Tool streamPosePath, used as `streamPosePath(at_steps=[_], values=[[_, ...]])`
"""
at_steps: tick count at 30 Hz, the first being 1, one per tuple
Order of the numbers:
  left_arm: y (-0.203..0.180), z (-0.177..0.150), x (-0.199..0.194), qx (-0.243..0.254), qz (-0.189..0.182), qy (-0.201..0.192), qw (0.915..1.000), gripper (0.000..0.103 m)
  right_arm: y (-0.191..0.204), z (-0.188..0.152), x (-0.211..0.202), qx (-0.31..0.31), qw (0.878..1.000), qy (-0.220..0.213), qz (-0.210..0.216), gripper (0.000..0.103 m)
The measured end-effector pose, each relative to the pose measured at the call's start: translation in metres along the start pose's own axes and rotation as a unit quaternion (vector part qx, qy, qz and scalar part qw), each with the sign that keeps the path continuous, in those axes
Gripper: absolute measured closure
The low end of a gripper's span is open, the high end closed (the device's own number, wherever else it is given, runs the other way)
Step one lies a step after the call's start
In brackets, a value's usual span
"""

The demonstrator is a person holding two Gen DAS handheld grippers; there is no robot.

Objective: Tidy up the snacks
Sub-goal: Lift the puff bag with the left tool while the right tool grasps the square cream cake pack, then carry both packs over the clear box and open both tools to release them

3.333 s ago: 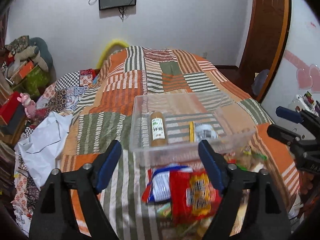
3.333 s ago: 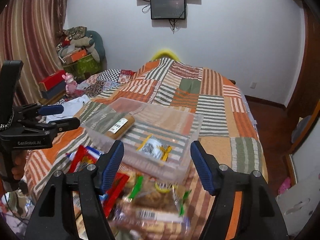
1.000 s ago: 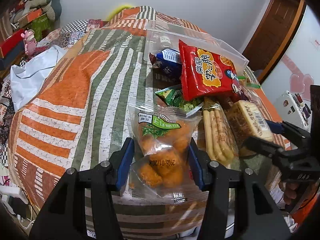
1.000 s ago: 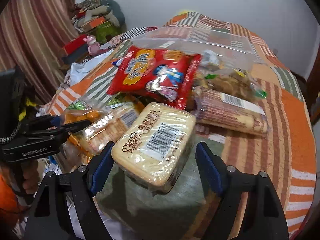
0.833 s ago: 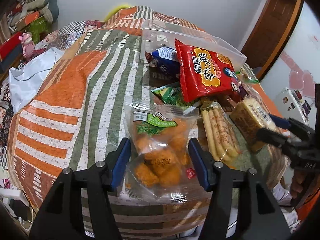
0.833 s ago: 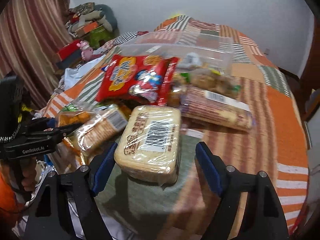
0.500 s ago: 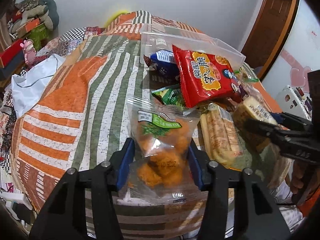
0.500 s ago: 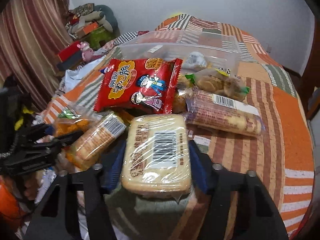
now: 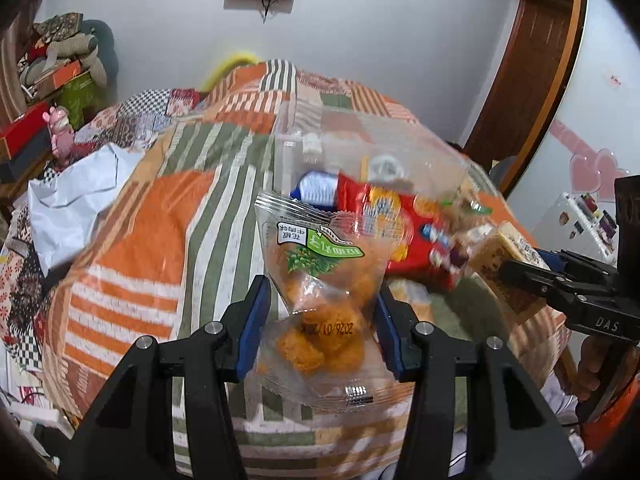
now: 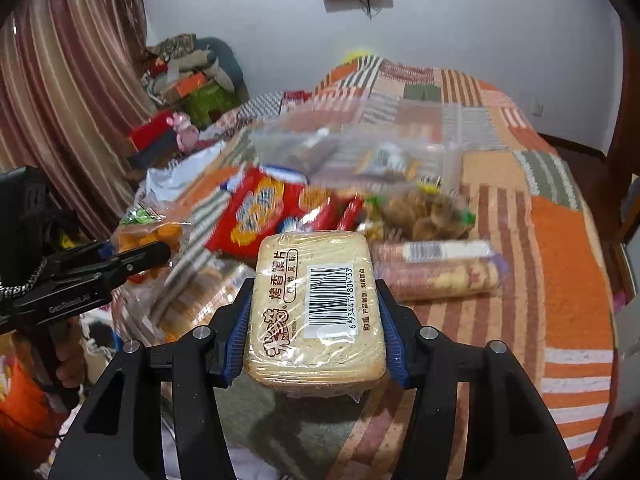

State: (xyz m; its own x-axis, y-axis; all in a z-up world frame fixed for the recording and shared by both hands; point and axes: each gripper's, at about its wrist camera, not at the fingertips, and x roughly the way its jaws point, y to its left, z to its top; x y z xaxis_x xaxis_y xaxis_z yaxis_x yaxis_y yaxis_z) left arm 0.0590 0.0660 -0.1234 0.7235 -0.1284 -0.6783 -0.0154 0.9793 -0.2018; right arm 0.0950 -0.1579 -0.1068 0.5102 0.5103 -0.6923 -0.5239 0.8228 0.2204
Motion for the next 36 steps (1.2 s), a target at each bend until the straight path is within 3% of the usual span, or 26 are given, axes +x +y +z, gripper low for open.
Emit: streamPosePath(at_steps=[19,36], values=[[-0.022,0.074,0.023,0.014,-0.017,-0.037,0.9991,0.053,-0.021,0.060,-0.026,-0.005,0.994,-0.092,-0.052,0.051],[-0.049,0.135,0.077,0.036,-0.014,-0.039,0.9985,0.053,-0.046,0.098,0.003,0.003,0.991,-0.108,-0.074,0.051]])
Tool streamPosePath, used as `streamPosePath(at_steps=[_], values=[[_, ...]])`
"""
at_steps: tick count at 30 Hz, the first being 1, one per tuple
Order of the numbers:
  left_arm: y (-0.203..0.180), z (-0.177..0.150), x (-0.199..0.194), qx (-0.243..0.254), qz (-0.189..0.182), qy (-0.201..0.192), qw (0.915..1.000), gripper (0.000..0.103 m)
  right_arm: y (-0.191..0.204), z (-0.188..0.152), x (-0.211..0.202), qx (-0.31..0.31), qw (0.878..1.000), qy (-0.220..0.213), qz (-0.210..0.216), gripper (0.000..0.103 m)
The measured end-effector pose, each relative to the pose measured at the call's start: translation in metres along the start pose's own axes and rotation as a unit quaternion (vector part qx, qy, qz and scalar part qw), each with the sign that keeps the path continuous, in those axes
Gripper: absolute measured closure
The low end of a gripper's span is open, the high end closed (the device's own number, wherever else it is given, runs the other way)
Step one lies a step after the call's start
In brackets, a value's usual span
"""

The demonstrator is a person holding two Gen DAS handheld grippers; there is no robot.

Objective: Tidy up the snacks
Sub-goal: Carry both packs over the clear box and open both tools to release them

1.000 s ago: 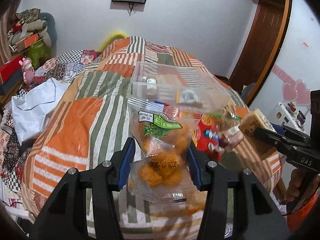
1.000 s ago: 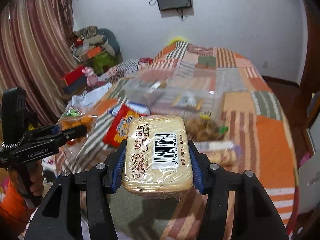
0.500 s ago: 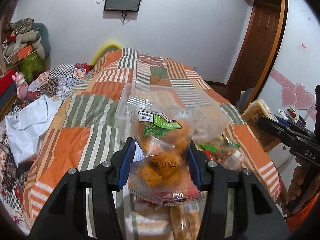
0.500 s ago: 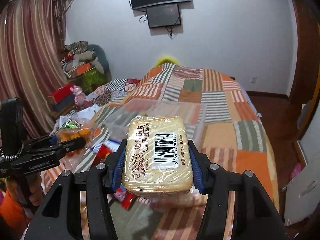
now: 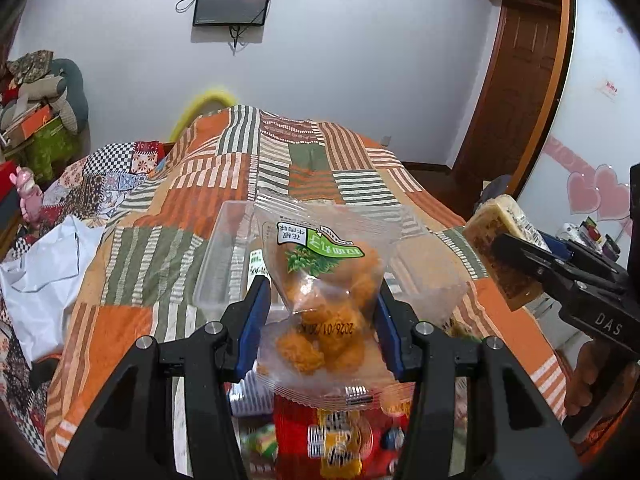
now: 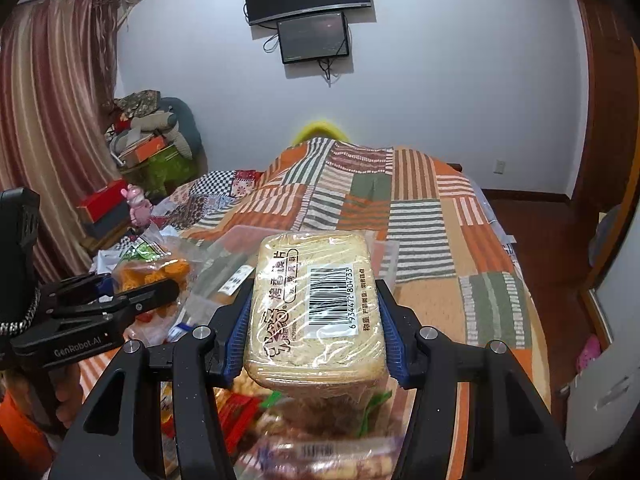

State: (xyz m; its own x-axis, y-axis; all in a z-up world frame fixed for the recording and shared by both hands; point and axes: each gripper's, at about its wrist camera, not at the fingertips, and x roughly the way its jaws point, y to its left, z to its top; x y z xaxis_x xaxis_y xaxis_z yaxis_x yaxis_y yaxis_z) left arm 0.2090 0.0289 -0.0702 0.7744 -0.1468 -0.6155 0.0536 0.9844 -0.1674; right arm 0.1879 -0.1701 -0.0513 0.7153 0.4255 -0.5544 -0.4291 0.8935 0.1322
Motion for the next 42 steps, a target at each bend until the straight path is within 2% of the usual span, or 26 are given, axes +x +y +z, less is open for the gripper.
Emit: streamPosePath(at_steps=[6,11,20,31,39,42], values=[[-0.003,0.013,0.020,0.010,0.021,-0.001,0.9997,0.053,-0.008,0.011,0.016,0.008,1.000,0.006,0.002,0.051],[0.002,0.025,0.047,-0.006,0.017,0.020,0.9996,0.053,-0.012,0.013,0.028,0.004,1.000,0.016,-0.003,0.051],[0.009,0.043,0.084,-0.003,0.036,0.046,0.9983,0.053,-0.021,0.013,0.058,0.008,0.999,0.050,0.000,0.051],[0.008,0.046,0.116,0.012,0.054,0.084,0.9949,0.053,-0.019,0.009,0.086,-0.010,0.996,0.088,-0.004,0.051],[0.017,0.041,0.133,-0.011,0.049,0.127,0.9906,0.051,-0.015,0.007,0.099,-0.014,0.994,0.110,0.004,0.051],[0.018,0.039,0.129,-0.010,0.052,0.120,0.9914,0.051,-0.016,0.004,0.102,-0.016,0.992,0.121,0.000,0.051]])
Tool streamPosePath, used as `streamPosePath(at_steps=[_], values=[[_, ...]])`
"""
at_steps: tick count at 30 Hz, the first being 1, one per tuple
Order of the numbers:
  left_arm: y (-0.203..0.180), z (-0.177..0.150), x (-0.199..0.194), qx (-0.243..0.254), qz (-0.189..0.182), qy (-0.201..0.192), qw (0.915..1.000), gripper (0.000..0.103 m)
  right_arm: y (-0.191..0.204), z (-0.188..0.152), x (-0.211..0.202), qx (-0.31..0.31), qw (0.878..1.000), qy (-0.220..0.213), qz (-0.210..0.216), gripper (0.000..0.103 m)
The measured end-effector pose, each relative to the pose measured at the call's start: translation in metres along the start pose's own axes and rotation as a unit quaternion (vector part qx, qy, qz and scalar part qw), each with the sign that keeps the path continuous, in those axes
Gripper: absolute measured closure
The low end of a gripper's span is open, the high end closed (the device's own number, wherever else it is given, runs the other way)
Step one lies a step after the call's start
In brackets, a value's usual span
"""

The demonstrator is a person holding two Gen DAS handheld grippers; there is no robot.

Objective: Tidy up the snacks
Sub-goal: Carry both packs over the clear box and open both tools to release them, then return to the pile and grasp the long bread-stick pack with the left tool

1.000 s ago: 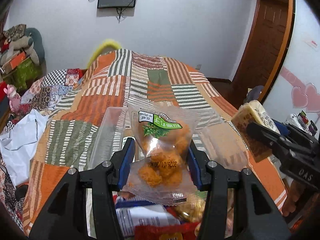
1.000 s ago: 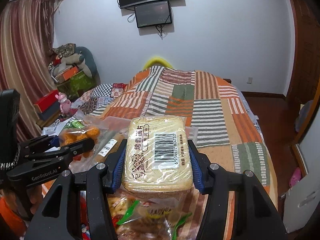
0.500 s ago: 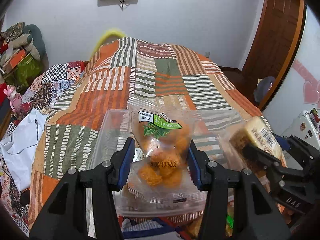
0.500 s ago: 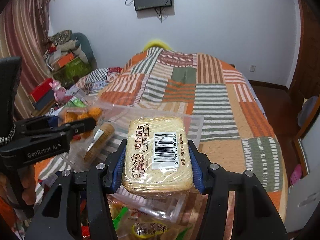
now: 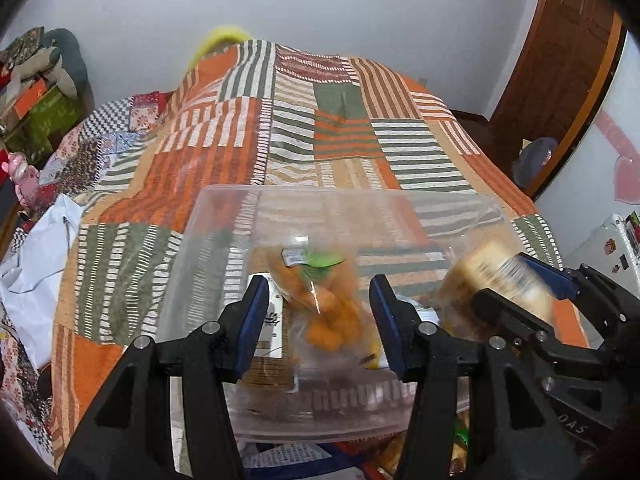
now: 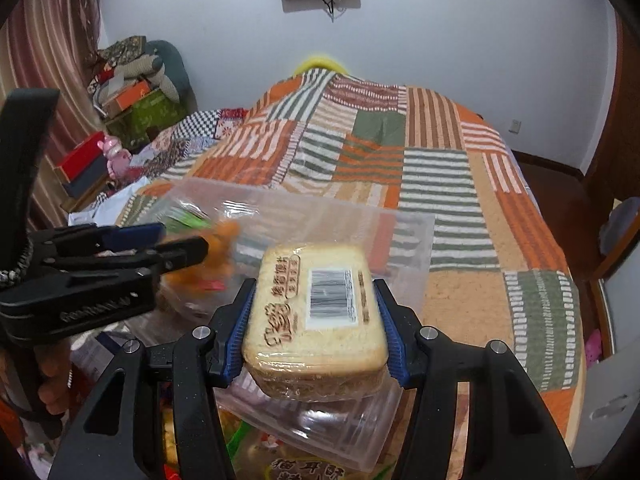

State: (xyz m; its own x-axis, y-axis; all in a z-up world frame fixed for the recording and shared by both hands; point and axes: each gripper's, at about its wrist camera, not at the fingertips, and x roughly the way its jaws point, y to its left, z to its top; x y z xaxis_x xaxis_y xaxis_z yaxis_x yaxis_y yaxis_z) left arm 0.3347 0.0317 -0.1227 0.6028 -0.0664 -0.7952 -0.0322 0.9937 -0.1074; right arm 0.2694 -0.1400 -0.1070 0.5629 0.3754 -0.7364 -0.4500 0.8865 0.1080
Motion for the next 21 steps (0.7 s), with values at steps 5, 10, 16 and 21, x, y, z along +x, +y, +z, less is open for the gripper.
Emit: streamPosePath(at_steps=[5,10,16,21], values=[[-0.001,-0.004,-0.014,0.006,-0.001,-0.010,0.9999,0.051,0.001,0.002,-0.013,0.000,1.000,-0.013,0.000,0.051],[-0.002,-0.012,-0.037,0.009,-0.004,-0.023,0.9997,0.043,0.001,0.001,-0.035,0.000,1.000,-0.026,0.004,0.051],[-0.004,-0.033,-0.072,0.031,0.001,-0.038,0.9988,0.041,0.001,-0.010,-0.059,-0.002,0.999,-0.035,0.008,0.050],[-0.003,-0.063,-0.103,0.044,0.006,-0.051,0.9977,0.035,0.001,-0.027,-0.079,-0.012,0.999,-0.044,0.002,0.042]])
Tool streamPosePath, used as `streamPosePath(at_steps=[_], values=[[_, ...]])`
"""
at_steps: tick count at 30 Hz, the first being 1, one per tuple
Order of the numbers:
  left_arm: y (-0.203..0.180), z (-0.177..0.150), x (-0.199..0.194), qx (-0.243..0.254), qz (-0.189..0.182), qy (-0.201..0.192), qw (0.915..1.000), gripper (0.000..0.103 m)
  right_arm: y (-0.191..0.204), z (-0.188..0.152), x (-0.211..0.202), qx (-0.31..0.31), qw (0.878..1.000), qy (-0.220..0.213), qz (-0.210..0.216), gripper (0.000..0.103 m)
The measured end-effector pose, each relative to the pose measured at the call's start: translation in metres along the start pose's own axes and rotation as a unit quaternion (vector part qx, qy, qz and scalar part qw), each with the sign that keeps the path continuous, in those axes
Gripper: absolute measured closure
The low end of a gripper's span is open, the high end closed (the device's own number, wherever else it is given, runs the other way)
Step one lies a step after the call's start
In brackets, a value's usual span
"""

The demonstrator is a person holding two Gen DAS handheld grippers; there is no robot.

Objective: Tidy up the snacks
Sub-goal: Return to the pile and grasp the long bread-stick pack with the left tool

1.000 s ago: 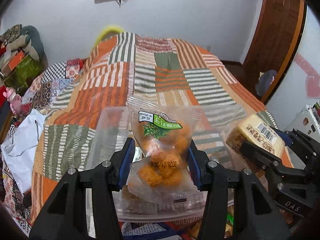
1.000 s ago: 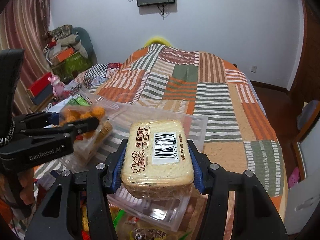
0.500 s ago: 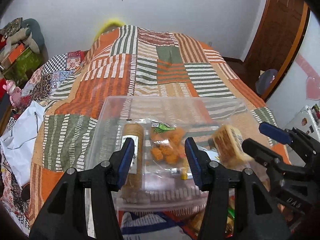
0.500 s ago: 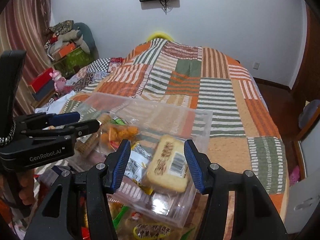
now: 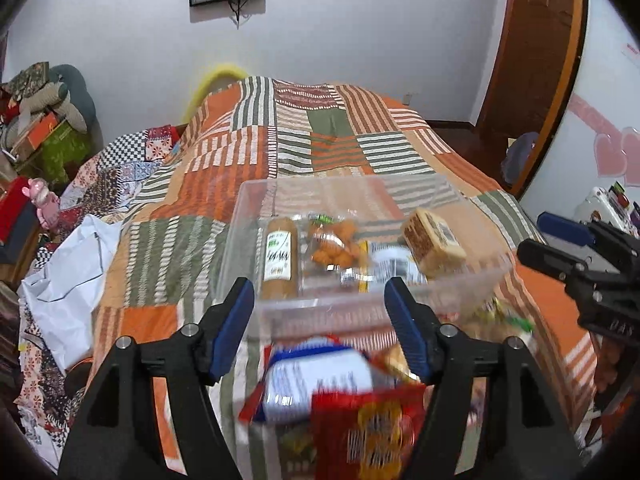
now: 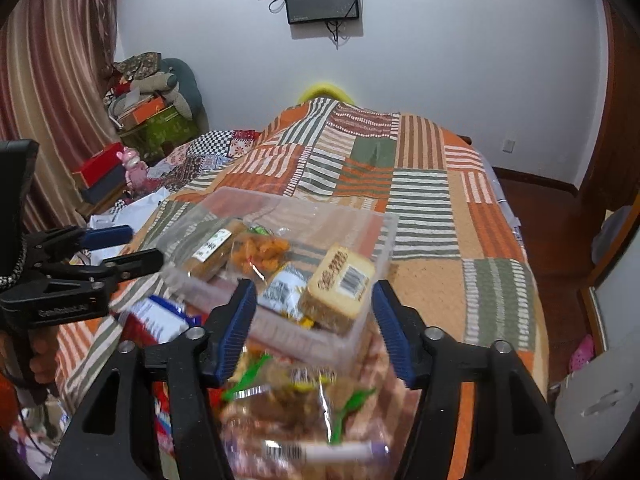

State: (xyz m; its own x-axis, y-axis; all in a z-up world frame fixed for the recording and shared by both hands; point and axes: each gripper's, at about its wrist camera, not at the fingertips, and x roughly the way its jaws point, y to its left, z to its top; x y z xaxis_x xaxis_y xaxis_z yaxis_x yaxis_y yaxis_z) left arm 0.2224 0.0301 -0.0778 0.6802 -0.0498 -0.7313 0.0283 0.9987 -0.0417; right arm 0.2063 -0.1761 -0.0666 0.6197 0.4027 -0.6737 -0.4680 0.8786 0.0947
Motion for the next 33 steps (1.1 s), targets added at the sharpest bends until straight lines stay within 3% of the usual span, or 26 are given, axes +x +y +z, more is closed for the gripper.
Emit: streamPosePath(at_steps=[4,10,22,33], values=[[0.002,-0.022,-0.017,0.001,0.000,0.002,1.0000,0.035,0.000,-0.018,-0.009,-0.008,1.000,-0.003,-0.005,0.039],[0.005,-0.064,-0.027,-0.006,-0.007,0.018,0.9998,0.035,-0.007,-0.054,-0.001,0.000,0.999,0.031,0.015,0.032],[-0.002,-0.117,-0.033,-0.005,-0.005,0.037,0.9993,0.035,-0.016,-0.076,0.037,0.029,0.991,0.111,0.062,0.032],[-0.015,-0.143,-0.035,-0.013,-0.035,0.052,0.9979,0.035,0.009,-0.111,-0.003,0.000,0.990,0.119,0.072,0.028]])
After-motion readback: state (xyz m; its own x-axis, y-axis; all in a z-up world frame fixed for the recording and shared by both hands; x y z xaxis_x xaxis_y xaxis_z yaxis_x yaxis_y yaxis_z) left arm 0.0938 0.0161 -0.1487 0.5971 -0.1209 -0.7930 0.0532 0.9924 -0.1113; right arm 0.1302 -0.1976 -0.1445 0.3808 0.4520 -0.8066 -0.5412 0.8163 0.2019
